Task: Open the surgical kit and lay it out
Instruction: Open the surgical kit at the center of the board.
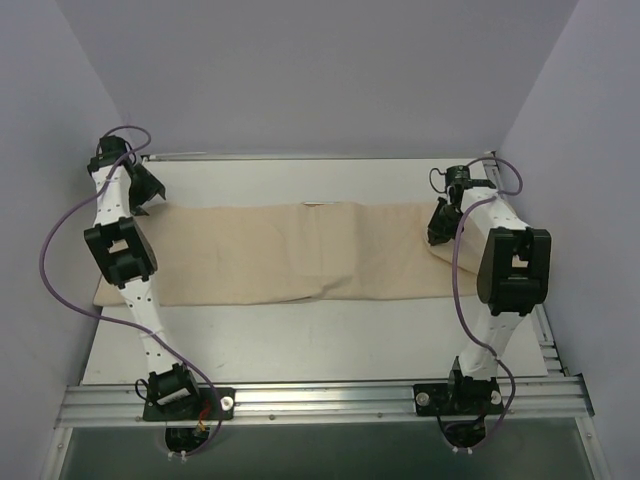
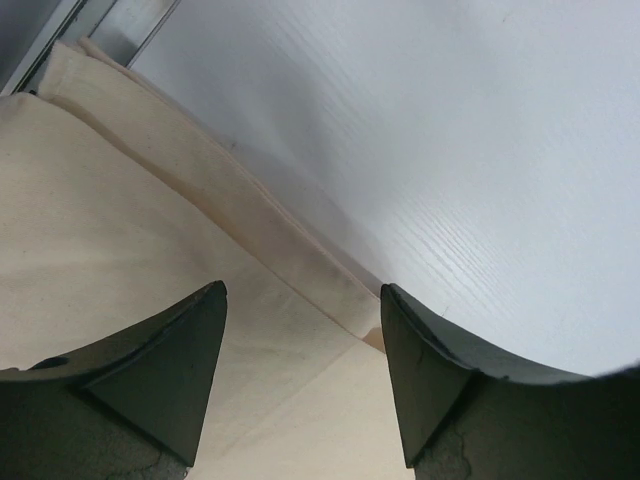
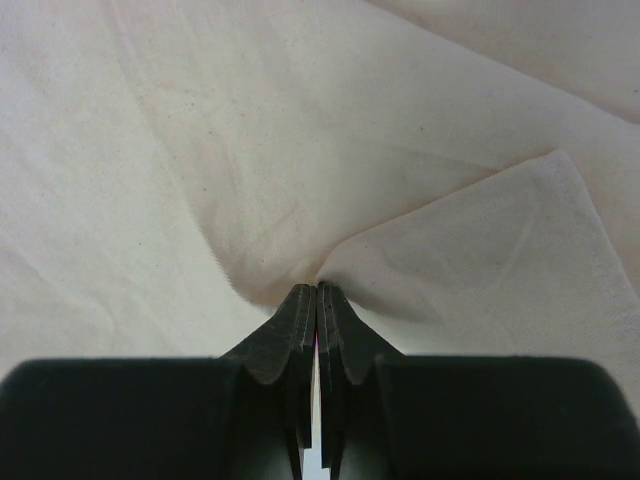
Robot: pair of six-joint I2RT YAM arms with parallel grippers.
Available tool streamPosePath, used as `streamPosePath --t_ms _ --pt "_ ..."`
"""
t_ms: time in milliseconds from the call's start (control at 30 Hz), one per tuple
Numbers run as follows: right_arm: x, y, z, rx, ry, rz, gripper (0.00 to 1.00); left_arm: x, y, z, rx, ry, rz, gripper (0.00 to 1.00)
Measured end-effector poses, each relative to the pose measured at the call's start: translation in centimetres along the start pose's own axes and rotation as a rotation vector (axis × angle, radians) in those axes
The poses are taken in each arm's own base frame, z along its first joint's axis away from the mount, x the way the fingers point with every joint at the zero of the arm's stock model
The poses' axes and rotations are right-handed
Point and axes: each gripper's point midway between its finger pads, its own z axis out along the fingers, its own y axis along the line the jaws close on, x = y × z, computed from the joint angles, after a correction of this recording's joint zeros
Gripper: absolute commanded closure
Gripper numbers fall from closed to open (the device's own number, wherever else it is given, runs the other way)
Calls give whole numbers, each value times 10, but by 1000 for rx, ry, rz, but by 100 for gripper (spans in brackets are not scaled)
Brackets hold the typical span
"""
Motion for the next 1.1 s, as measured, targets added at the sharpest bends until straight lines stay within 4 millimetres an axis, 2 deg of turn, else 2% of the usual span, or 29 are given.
streamPosePath --t_ms 233,433,733,867,1100 --pt "-4 -7 0 6 -4 19 100 8 -3 8 -25 5 19 30" --pt "-4 -7 0 4 -5 17 100 21 0 23 -35 20 24 23" --pt "-4 -6 0 2 -4 14 100 16 -4 -7 15 -49 1 21" --pt "-4 -6 0 0 -4 10 100 8 -6 -20 32 -80 -7 23" --pt "-4 -6 0 -2 -3 4 100 8 -4 -21 29 -78 -9 29"
